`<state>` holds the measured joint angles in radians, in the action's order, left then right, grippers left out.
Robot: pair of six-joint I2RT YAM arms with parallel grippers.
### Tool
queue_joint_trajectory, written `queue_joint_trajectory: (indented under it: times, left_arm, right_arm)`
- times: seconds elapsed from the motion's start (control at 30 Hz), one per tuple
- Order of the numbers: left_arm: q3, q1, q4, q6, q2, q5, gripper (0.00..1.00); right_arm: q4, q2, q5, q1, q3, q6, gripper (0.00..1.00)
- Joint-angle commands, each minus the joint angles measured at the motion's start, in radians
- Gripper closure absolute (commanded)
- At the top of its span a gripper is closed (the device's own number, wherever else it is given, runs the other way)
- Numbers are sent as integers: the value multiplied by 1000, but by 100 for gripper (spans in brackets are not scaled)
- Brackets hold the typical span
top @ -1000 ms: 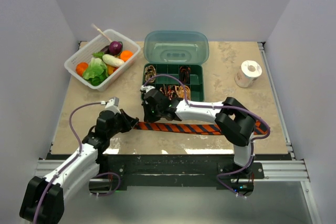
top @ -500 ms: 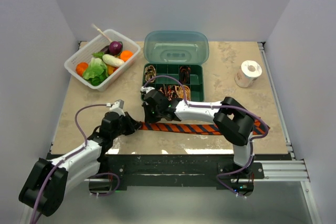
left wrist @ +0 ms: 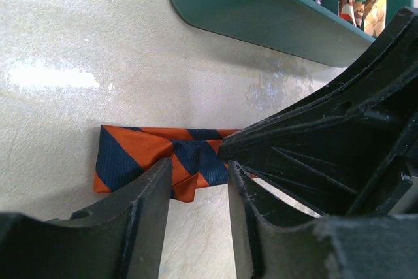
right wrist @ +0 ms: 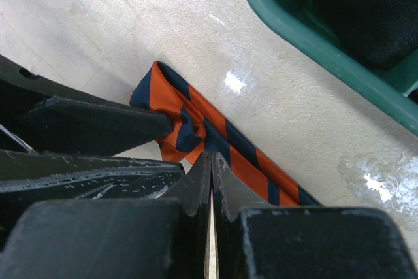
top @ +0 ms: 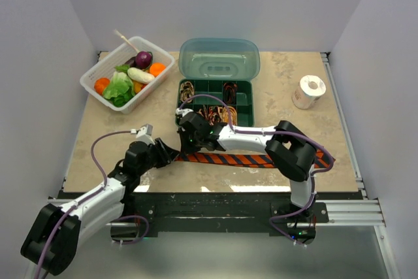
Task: Roll the ties
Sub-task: Roll the tie at the center of the board.
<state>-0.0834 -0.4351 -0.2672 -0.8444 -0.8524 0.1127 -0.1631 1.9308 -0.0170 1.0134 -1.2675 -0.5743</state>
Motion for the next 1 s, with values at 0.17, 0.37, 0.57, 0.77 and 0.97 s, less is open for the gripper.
queue_joint_trajectory:
  times: [0.17, 0.37, 0.57, 0.77, 0.97]
  left_arm:
    - [-19, -4, 69, -12, 70, -83, 63]
    - [-47, -5, 143, 7, 115, -110, 64]
    - [-52, -5, 183, 5, 165, -160, 64]
    - [-64, -5, 217, 14, 176, -182, 64]
    - [-70, -5, 227, 16, 179, -188, 64]
  right_arm:
    - [62, -35, -46, -6, 16, -18, 96]
    - [126, -24, -116, -6, 34, -68, 59]
    - [155, 31, -152, -4, 25, -91, 59]
    - [217, 56, -189, -6, 33, -125, 64]
    - [214, 65, -187, -4, 14, -124, 79]
